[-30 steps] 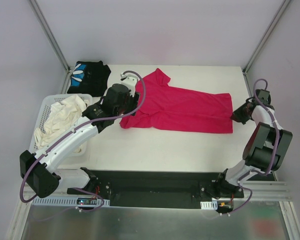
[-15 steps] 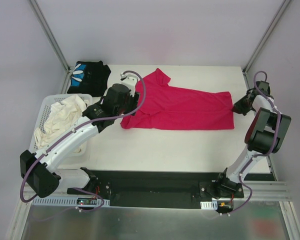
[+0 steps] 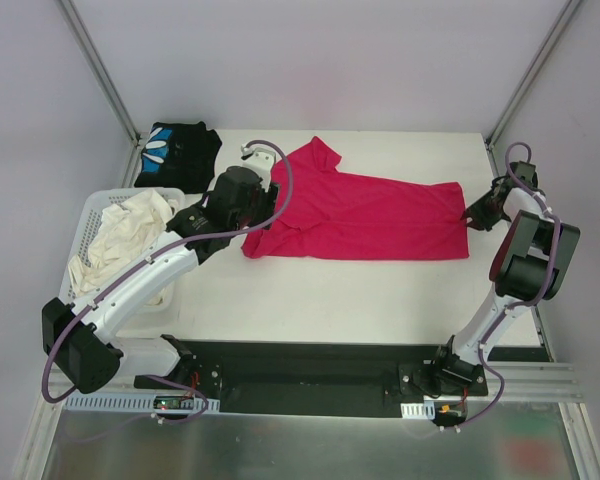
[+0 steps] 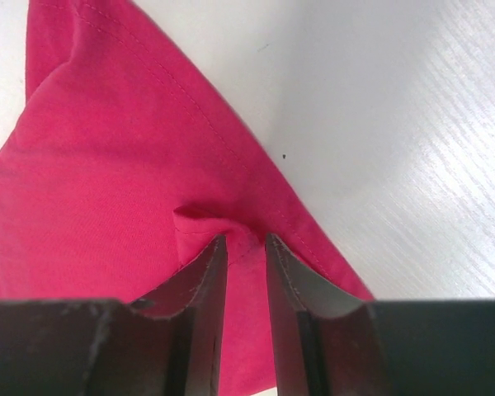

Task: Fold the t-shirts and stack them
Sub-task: Fold the flattened tshirt in 1/3 of the way

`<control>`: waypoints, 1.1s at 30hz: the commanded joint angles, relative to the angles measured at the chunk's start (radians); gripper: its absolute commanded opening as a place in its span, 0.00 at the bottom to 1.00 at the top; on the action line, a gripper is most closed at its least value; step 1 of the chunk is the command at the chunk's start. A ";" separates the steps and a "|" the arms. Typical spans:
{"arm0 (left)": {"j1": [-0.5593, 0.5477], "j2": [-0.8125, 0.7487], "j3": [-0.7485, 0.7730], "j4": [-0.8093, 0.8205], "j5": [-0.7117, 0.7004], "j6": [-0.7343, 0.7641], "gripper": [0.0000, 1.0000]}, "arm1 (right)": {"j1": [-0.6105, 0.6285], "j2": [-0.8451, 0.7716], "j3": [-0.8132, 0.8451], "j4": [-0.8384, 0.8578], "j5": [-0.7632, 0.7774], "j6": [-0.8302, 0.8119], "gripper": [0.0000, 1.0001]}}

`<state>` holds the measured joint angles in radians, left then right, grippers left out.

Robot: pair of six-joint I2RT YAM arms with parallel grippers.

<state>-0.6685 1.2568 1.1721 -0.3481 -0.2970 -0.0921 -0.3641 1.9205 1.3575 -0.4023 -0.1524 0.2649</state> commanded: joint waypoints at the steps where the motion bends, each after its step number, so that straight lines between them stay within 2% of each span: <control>1: -0.008 -0.005 0.038 0.021 -0.016 0.011 0.54 | 0.002 -0.021 0.025 -0.024 0.047 -0.013 0.29; 11: -0.009 -0.034 0.026 0.023 -0.016 0.008 0.54 | 0.020 -0.106 0.046 -0.023 -0.016 -0.010 0.29; 20: -0.009 -0.040 0.020 0.023 -0.011 -0.006 0.54 | 0.045 0.003 0.133 -0.044 -0.042 -0.013 0.26; 33: -0.009 0.004 0.040 0.023 -0.021 -0.001 0.54 | 0.071 0.048 0.157 -0.038 -0.029 -0.013 0.25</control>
<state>-0.6685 1.2522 1.1740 -0.3481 -0.2977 -0.0929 -0.2966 1.9675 1.4719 -0.4252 -0.1753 0.2569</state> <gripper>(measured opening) 0.544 0.258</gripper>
